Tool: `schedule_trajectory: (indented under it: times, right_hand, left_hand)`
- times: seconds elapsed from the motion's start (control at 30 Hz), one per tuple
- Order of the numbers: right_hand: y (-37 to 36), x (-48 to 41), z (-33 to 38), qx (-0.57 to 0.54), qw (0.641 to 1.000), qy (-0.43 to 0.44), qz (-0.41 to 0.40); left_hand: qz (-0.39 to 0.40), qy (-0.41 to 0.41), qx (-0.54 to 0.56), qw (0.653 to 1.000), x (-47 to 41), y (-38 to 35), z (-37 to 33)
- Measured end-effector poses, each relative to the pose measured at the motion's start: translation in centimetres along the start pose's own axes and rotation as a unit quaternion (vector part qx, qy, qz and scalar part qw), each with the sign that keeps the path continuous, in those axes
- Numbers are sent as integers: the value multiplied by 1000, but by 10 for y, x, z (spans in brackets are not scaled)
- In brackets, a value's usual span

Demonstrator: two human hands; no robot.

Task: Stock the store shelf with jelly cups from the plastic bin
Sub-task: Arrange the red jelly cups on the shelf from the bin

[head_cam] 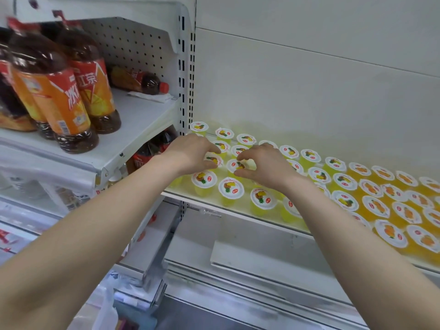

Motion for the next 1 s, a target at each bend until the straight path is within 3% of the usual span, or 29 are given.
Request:
schedule_trajectory:
  times: [0.17,0.37,0.87,1.0]
  right_hand:
    - [5,23,15,-72,997,28,-26]
    - [-8,43,36,10,999,32,2]
    - [-12,45,43,74,997,-11,-6]
    - [-1,47,43,65,997,-14,-50]
  left_hand:
    - [-65,-18,38,997,32,6,3]
    - [-40,-14,-76,996,61,-12,-4]
    - [-75,-7,-66,995,68,-16,1]
    - [-86,-11,-59,995,73,-13,4]
Point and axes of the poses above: each hand's wrist, its own x-axis away from the middle knuckle, its own y-axis out of the back of the hand, z = x × y, the point moved 8 cm from there along -x, towards the middle knuckle, and after that the axes turned 4 degrees about z, right-handed, at the moved point
